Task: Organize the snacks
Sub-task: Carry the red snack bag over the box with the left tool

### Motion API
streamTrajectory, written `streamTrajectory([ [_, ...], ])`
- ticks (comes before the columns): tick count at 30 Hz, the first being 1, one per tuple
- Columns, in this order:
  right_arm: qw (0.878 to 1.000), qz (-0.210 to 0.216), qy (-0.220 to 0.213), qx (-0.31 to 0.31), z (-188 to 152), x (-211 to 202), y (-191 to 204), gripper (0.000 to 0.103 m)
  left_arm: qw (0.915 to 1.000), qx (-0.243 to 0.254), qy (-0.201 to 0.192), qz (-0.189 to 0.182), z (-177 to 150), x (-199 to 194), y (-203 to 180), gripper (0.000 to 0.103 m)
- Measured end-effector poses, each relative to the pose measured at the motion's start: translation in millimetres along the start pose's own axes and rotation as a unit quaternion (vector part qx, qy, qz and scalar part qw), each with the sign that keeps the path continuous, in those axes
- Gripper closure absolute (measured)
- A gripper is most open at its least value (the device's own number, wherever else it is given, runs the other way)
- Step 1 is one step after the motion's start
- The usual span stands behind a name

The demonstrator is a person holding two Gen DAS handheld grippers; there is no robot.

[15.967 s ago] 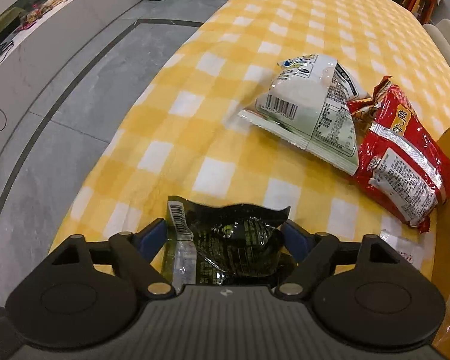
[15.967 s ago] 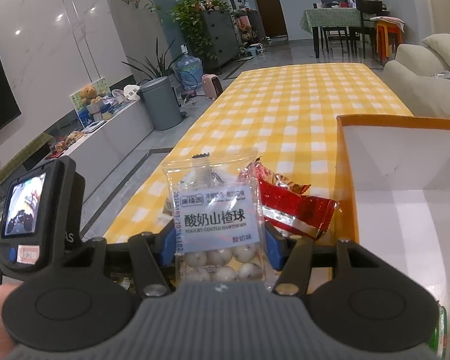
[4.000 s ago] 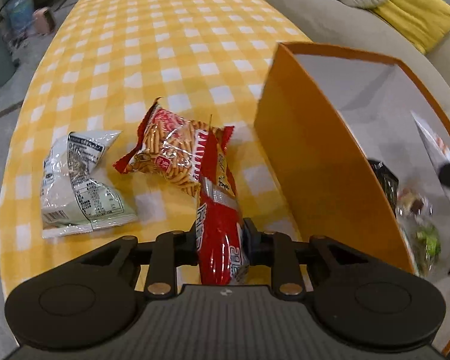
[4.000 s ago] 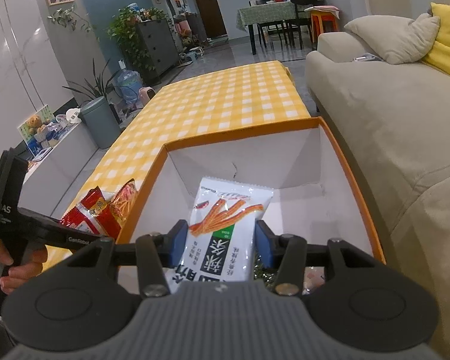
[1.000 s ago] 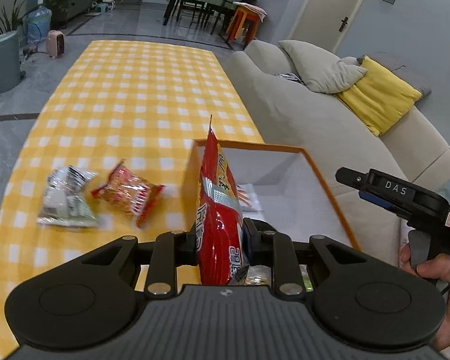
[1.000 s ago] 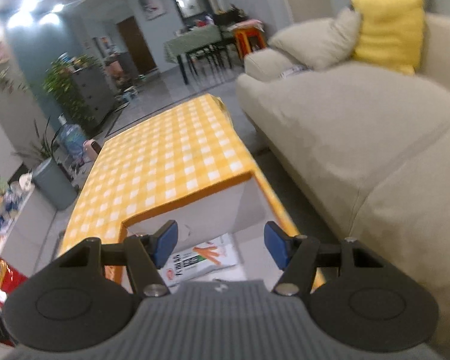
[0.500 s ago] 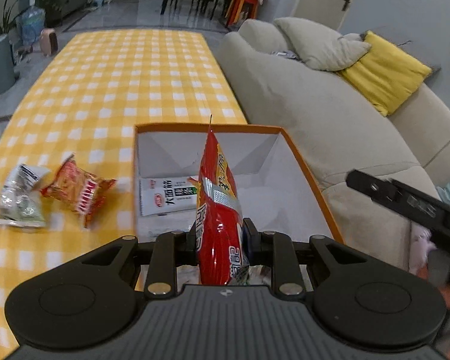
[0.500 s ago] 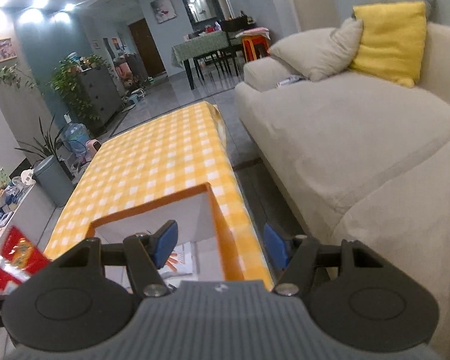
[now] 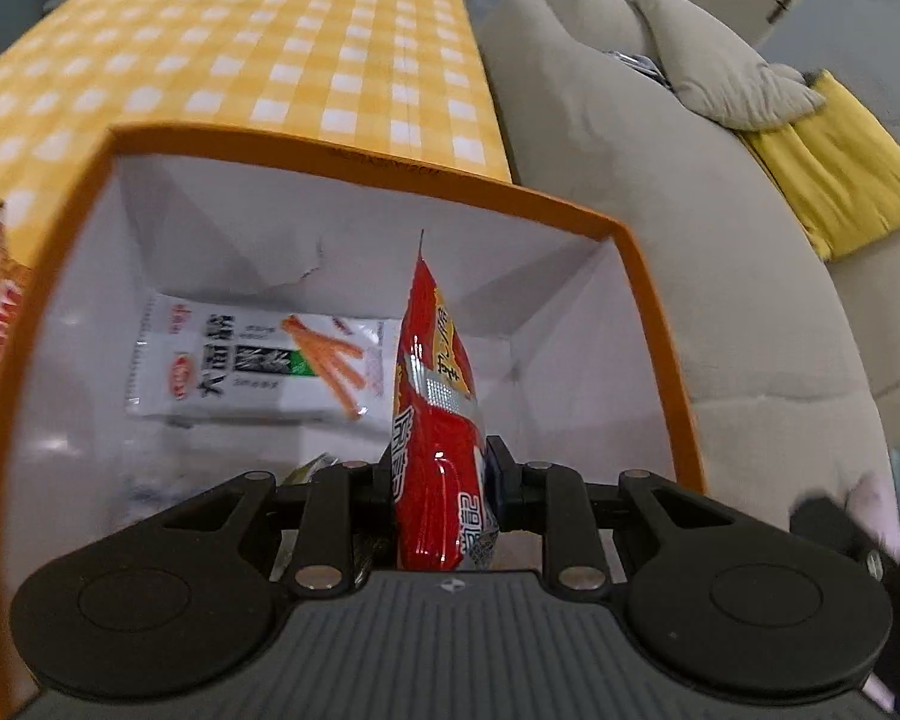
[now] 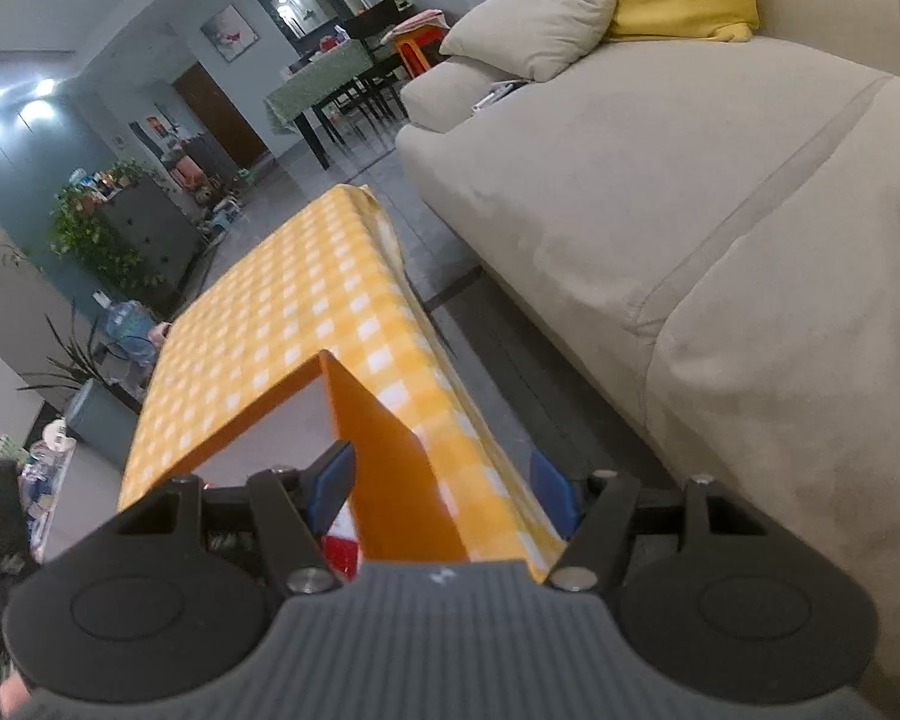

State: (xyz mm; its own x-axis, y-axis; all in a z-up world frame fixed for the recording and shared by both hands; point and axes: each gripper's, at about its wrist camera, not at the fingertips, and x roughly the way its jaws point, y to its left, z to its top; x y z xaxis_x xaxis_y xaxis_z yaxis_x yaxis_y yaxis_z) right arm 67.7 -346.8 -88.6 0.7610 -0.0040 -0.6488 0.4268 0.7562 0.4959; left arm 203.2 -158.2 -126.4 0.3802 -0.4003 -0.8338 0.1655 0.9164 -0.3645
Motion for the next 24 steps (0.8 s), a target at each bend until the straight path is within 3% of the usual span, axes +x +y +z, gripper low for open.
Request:
streamTrajectory([
  [5, 1.0, 0.02, -0.001, 0.008, 3, -1, -1, 0.039, 0.9977, -0.054, -0.011, -0.039, 8, 16, 2, 0.075],
  [11, 1.0, 0.019, -0.006, 0.003, 3, -6, -3, 0.039, 0.9893, -0.117, -0.017, -0.085, 13, 28, 6, 0.075],
  [17, 1.0, 0.004, -0.002, 0.007, 4, -4, -10, 0.039, 0.989, -0.124, -0.011, -0.08, 17, 41, 2, 0.075],
  [24, 1.0, -0.002, 0.007, -0.012, 1, -1, -5, 0.039, 0.9922, -0.116, 0.013, -0.043, 19, 48, -2, 0.071],
])
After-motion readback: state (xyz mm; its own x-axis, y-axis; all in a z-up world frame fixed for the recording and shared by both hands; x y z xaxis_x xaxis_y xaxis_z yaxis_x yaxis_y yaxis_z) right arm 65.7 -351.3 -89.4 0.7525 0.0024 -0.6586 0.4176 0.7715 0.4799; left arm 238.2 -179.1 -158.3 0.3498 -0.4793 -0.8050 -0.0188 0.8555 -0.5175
